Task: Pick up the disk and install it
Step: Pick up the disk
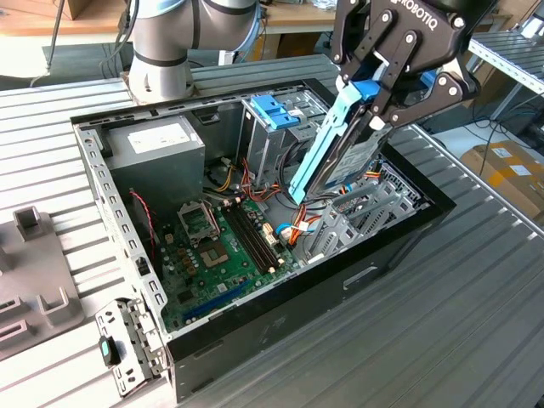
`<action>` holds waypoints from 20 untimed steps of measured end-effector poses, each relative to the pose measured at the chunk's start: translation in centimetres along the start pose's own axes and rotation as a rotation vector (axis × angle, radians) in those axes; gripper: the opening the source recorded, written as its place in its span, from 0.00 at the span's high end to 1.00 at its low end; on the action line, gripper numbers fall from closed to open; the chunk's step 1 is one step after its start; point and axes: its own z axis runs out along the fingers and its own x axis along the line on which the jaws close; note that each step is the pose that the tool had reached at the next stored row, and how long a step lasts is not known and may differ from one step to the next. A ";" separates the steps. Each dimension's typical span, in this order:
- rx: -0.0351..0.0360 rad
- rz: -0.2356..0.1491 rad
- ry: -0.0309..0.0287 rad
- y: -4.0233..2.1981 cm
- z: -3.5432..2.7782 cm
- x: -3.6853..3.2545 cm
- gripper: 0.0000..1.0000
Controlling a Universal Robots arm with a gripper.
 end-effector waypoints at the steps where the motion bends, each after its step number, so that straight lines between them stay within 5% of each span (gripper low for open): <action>1: 0.0000 0.000 0.0000 -0.01 0.01 0.03 0.63; 20: 0.0000 0.000 0.0006 -0.34 0.27 0.87 0.63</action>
